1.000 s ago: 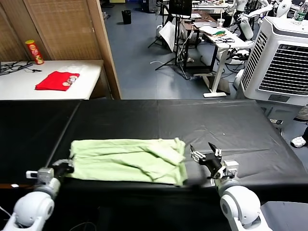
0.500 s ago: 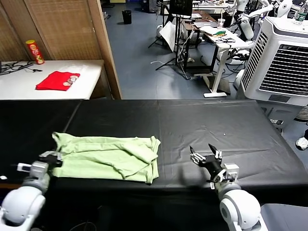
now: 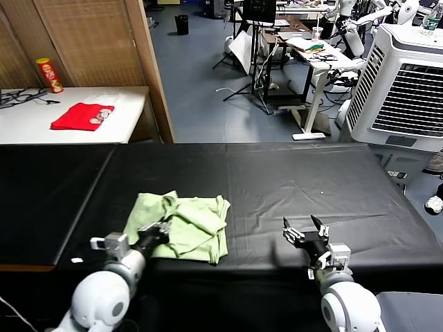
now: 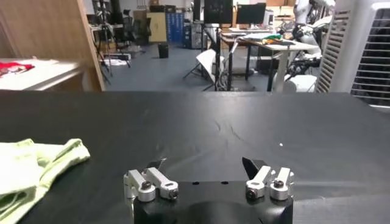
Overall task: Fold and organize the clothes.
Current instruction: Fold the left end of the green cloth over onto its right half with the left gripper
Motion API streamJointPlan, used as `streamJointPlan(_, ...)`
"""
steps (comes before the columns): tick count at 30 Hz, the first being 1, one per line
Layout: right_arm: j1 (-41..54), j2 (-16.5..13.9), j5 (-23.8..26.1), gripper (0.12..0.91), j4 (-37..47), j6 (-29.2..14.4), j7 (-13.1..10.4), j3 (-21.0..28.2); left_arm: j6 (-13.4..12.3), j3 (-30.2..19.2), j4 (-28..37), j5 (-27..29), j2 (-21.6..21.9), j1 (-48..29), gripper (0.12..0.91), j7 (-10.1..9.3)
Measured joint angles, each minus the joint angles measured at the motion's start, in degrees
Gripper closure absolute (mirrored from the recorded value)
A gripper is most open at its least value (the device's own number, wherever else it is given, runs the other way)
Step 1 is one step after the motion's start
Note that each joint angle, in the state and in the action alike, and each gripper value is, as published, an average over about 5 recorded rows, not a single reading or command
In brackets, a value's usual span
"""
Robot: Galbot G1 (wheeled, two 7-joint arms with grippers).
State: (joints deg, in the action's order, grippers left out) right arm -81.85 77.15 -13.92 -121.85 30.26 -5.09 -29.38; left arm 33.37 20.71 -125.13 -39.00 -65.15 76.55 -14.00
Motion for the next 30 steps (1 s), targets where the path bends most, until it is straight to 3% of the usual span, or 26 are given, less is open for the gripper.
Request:
streamJointPlan(9,0.0,0.1,0.3,0.227,0.5,0.0,0.2,-0.1,-0.7,-5.0,1.0,0.8,-4.5,-2.4,0.878,0.78)
streamJointPlan(15,0.7,0.2,0.5,0.227,0.9,-0.5,1.1,0.9,-2.1,-6.2,2.4,4.2,-6.1,-2.3,0.864,2.58)
streamJointPlan(19,1.5,0.0,0.4,0.227,1.4,-0.9,1.9,2.0,-2.6,-6.7,3.4,5.8,-7.4,-2.1,0.712,3.33)
streamJointPlan(27,5.2,-0.9,-0.5,0.227,3.5,-1.5,4.8,6.6,-4.1,-5.9,2.8,4.3,-9.2,-1.5,0.303,4.4)
streamJointPlan(30,7.7,-1.0,-0.6,0.227,5.1,-1.9,5.8,9.8,-5.8,-4.0,2.1,6.5,-7.9,-1.2,0.241,5.33)
